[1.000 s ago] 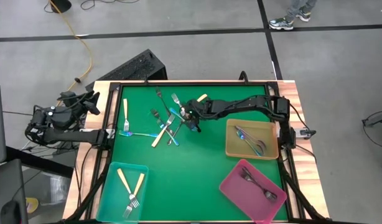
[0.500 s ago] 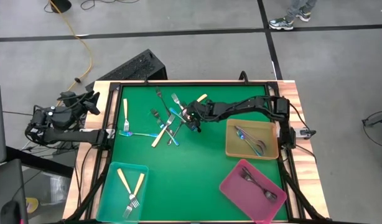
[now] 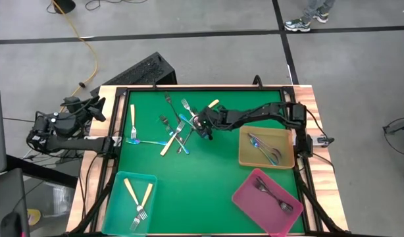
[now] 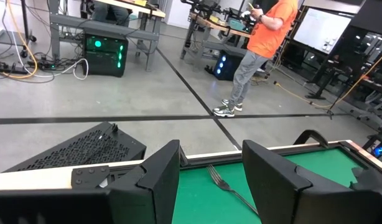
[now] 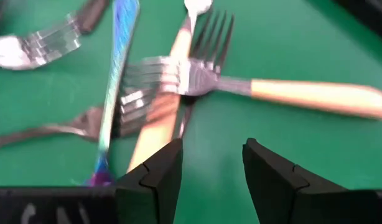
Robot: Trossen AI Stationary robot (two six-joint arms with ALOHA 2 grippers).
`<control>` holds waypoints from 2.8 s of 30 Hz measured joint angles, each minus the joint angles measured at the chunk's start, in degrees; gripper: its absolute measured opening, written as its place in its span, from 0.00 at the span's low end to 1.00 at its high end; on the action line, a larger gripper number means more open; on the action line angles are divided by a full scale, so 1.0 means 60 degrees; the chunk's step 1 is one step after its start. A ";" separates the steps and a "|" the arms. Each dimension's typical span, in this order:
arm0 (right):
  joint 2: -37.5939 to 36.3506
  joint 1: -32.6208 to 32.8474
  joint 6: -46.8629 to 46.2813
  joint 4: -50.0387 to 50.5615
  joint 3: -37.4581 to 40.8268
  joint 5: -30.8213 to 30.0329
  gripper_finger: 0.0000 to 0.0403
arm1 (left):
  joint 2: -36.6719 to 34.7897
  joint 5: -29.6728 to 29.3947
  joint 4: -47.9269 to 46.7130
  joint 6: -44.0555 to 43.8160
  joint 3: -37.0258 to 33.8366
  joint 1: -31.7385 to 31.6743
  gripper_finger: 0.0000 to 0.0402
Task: Sort silverware by color (type)
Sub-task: Put the black fork into the pink bin
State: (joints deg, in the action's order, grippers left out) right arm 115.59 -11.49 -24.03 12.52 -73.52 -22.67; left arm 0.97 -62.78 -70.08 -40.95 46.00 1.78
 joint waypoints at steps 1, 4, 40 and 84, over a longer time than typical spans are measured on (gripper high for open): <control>0.0000 0.0003 -0.0077 0.0061 0.0056 0.0004 0.46 | -0.0001 0.0000 0.0002 0.0004 0.0000 0.0001 0.39; 0.0000 0.0022 -0.0157 0.0005 0.0184 0.0006 0.46 | -0.0002 0.0000 0.0003 0.0003 0.0000 0.0003 0.39; 0.0510 0.0259 -0.0052 -0.0706 0.0193 0.0355 0.46 | -0.0003 0.0030 0.0000 -0.0011 -0.0004 0.0003 0.39; -0.0208 0.0222 0.0095 0.1002 -0.0532 0.0986 0.04 | 0.0001 0.0091 -0.0007 -0.0033 -0.0004 0.0003 0.39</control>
State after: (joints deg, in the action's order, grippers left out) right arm 114.34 -10.15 -23.46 18.53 -76.71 -16.75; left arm 0.97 -62.24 -70.13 -41.15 45.98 1.80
